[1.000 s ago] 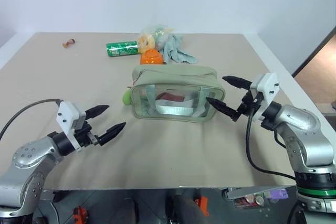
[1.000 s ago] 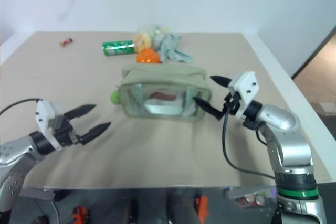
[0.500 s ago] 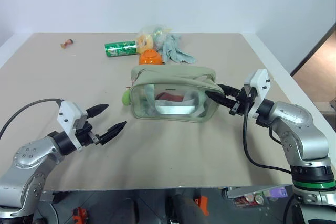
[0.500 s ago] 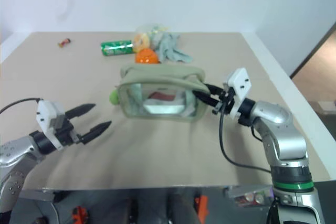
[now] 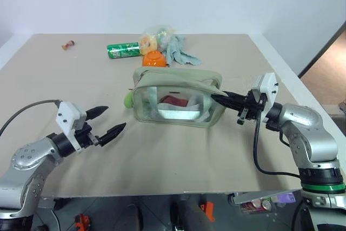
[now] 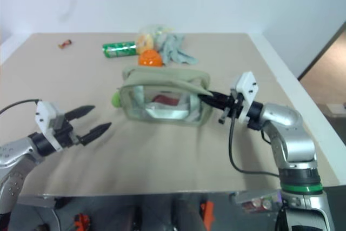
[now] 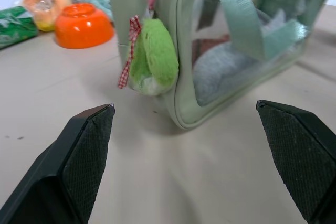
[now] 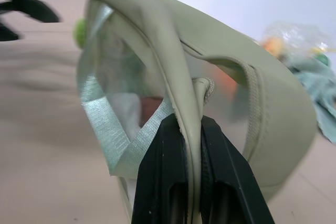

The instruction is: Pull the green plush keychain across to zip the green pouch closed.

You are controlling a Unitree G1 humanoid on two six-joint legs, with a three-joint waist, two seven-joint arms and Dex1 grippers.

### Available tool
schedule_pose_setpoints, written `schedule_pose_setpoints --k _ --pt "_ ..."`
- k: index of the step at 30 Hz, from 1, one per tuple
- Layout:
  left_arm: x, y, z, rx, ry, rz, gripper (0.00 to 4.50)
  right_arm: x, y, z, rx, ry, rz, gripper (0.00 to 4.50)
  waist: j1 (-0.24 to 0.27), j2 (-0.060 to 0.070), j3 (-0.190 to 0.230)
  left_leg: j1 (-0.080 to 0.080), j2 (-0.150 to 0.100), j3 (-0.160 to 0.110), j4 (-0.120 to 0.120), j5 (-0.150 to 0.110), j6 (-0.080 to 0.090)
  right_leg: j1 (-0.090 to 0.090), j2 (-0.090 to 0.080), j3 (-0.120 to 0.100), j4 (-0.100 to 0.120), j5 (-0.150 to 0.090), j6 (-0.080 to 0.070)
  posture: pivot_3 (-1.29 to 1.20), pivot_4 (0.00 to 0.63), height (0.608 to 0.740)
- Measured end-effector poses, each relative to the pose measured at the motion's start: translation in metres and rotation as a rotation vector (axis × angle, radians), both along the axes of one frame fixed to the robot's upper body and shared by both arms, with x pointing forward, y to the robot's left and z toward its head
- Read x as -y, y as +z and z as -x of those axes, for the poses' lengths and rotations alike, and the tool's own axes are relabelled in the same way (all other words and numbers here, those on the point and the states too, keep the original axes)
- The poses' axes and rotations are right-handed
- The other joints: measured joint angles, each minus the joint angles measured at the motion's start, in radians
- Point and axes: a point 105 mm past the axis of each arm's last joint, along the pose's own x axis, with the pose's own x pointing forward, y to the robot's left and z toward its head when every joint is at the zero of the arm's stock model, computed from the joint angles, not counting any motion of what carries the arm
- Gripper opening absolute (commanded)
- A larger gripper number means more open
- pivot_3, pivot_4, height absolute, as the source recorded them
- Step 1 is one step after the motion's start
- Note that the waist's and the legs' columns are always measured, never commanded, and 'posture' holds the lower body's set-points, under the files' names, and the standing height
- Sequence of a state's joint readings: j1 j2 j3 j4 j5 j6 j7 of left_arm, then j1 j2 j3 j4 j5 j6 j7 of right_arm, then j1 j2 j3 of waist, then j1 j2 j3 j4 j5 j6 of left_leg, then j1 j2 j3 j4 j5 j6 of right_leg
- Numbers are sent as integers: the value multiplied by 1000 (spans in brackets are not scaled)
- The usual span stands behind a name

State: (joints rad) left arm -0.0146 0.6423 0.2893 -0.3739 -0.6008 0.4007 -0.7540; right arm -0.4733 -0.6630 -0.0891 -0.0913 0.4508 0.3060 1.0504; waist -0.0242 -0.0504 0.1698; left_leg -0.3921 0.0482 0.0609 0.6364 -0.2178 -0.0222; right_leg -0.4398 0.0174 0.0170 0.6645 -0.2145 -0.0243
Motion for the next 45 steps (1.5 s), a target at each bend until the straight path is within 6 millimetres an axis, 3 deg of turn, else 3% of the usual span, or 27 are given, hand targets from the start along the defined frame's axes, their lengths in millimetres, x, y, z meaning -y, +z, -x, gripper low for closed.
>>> schedule_pose_setpoints --k 8,13,17,24,32,45 --pt "-13 15 3 16 -9 16 4500 -33 13 3 20 219 0 65 0 0 0 -1 3 0 0 0 0 -1 1 -1 0 0 -1 0 150 740" --pt "-12 15 4 -2 -19 36 4500 -45 16 2 27 291 -16 65 2 0 0 -1 2 0 0 0 0 -1 -1 0 0 0 -1 0 150 740" --pt "-2 30 17 40 -57 43 4500 -54 13 5 36 330 -12 65 1 0 0 -2 2 1 0 -1 -1 -1 -1 0 0 0 -1 0 150 740" --pt "-9 27 33 2 19 36 4500 -52 10 3 47 300 -5 65 1 0 1 -1 3 1 0 -1 -1 -1 0 0 0 -1 -1 0 150 740" --pt "-15 27 29 23 108 37 4500 -50 1 -2 58 186 -13 65 3 0 1 -1 3 1 1 -1 -1 -1 0 1 1 0 -2 0 150 740" --pt "-10 43 22 85 82 36 4500 -45 -1 4 57 94 -22 65 3 0 0 -1 2 2 1 -1 -1 -1 0 1 1 0 -1 0 150 740"
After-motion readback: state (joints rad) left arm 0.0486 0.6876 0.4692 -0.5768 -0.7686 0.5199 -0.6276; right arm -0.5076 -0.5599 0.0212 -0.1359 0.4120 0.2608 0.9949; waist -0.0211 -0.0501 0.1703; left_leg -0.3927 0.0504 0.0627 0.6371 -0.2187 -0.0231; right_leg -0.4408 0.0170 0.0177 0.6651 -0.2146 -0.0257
